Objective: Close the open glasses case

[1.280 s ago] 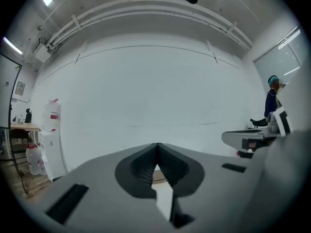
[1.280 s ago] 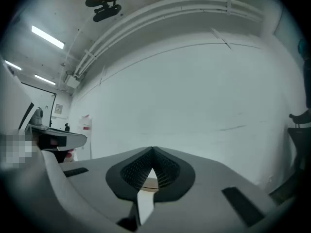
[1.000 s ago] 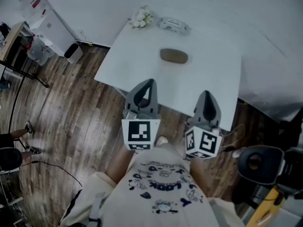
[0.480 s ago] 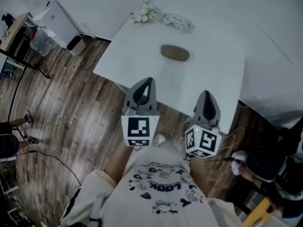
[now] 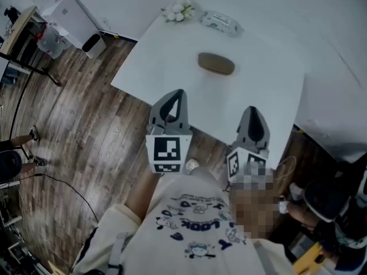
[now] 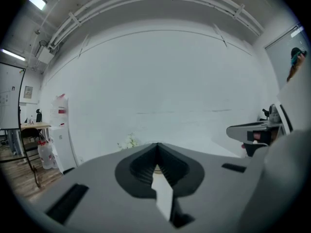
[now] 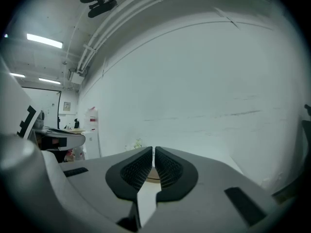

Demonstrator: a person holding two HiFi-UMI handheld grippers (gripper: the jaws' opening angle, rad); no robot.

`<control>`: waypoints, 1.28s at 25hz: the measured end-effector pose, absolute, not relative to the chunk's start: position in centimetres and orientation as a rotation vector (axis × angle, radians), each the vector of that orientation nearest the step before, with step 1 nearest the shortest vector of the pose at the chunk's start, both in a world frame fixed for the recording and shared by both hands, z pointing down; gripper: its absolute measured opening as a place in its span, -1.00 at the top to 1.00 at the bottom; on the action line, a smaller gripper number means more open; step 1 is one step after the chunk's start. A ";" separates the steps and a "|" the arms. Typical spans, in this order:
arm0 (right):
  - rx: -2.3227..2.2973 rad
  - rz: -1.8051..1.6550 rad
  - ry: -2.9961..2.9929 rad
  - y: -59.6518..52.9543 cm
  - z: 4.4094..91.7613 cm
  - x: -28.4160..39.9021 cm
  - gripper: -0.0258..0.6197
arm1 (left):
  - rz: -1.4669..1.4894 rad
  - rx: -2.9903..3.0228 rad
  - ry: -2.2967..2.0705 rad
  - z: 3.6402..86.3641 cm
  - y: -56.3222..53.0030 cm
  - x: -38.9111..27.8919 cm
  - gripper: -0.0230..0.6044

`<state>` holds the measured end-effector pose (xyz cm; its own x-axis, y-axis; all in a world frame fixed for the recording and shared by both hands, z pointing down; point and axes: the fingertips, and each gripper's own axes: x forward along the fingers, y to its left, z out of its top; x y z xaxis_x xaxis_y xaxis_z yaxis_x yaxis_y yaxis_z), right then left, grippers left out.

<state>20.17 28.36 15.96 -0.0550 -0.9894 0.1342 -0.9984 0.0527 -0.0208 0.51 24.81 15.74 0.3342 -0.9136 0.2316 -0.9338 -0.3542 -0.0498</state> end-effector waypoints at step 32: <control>1.639 0.463 -2.051 3.8 27.9 15.6 0.42 | 0.828 2.537 -0.976 33.2 0.3 2.9 0.93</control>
<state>15.58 3.81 27.93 -0.1750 -0.8139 0.5540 -0.9729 0.2292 0.0294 2.86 0.33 33.20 0.6034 -0.5137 0.6100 -0.6857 -0.7247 0.0679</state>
